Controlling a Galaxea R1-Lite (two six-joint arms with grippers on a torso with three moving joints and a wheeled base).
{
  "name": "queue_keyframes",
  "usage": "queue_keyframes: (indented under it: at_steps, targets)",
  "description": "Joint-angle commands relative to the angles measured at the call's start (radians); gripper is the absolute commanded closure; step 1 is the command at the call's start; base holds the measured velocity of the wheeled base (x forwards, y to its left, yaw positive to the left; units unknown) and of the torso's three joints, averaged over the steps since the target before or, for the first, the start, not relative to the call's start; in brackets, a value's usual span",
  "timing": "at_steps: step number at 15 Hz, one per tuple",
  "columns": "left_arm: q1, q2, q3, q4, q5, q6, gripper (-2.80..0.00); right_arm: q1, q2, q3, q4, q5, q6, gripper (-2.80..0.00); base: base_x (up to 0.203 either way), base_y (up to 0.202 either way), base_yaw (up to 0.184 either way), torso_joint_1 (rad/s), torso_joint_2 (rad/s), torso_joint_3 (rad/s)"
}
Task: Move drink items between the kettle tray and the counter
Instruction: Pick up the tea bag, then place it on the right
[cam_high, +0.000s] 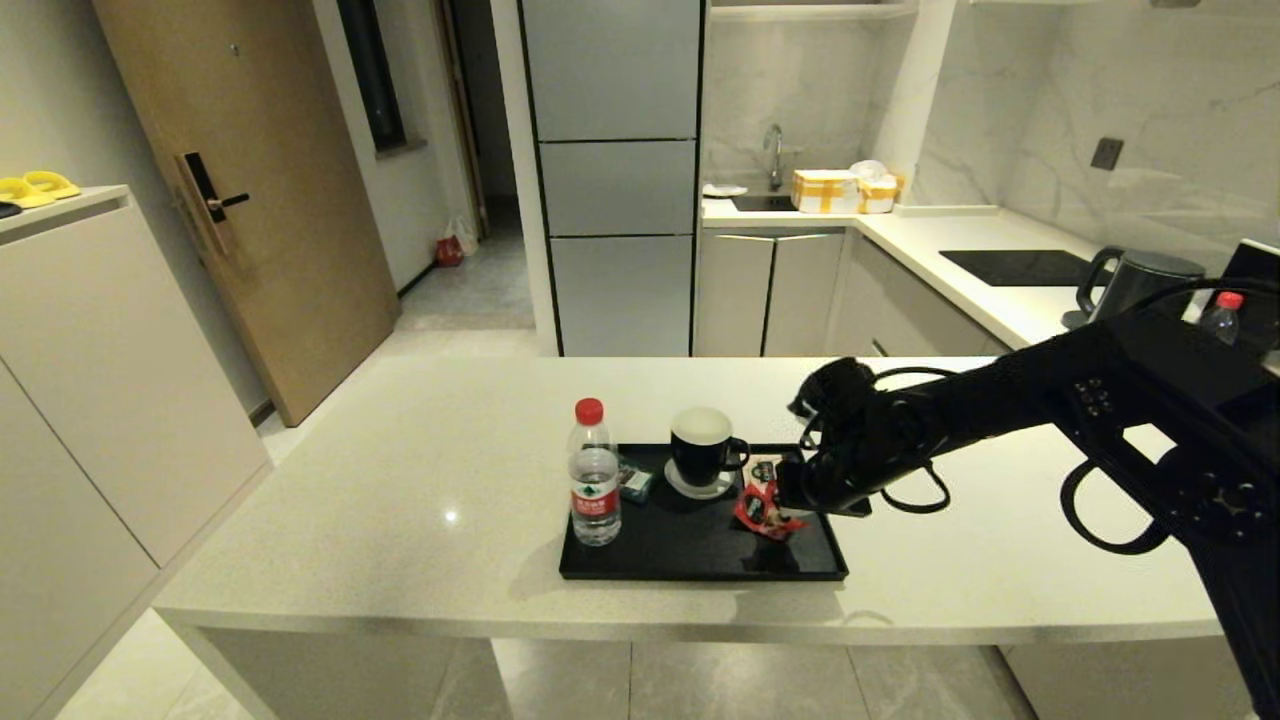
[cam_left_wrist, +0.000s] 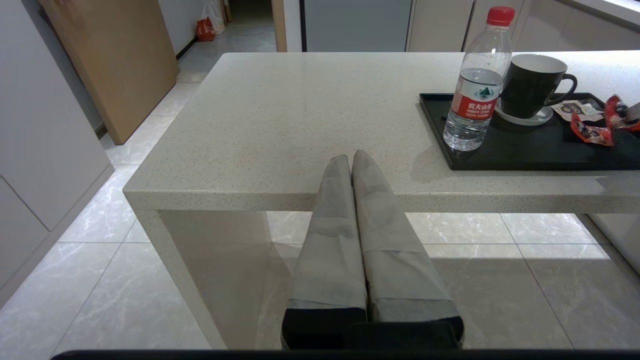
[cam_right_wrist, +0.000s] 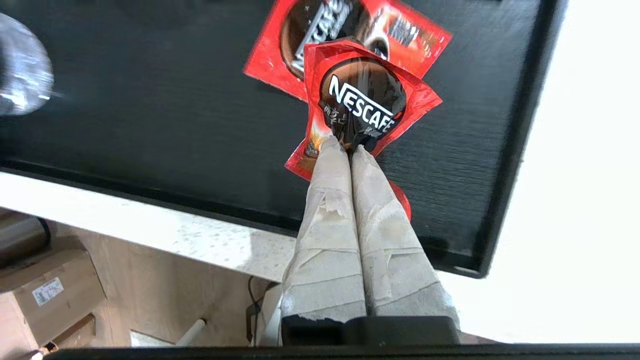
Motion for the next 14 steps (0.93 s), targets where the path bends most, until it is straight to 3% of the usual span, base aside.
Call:
queue_keyframes:
  at_steps: [1,3,6,8,11,12,14]
  targets:
    - [0.0,0.0,0.0,0.0,0.0,0.0,0.0,-0.025,-0.028,-0.003,0.008,-0.006,0.005,0.0,0.0,0.0,0.0,0.0,0.0,0.0]
    - [0.0,0.0,0.0,0.0,0.0,0.0,0.0,-0.071,-0.038,-0.033,0.034,-0.017,0.037,0.0,0.0,0.0,0.0,0.0,0.0,0.0]
    - [0.0,0.0,0.0,0.0,0.0,0.0,0.0,-0.216,-0.047,-0.114,0.21,-0.036,0.097,0.0,0.0,0.0,0.0,0.0,0.0,0.0]
    - [0.0,0.0,0.0,0.0,0.0,0.0,0.0,-0.322,-0.044,-0.113,0.247,-0.042,0.097,0.0,0.0,0.0,0.0,0.0,0.0,0.0]
    - [0.0,0.0,0.0,0.0,0.0,0.0,0.0,-0.389,-0.005,-0.103,0.277,-0.063,0.094,0.0,0.0,0.0,0.0,0.0,0.0,0.0]
    - [0.0,0.0,0.0,0.0,0.0,0.0,0.0,-0.392,0.005,-0.091,0.281,-0.065,0.09,-2.8,0.0,0.0,0.0,0.0,0.0,0.0]
    - [0.0,0.0,0.0,0.0,0.0,0.0,0.0,-0.39,0.017,-0.084,0.274,-0.071,0.09,-2.8,0.0,0.0,0.0,0.0,0.0,0.0]
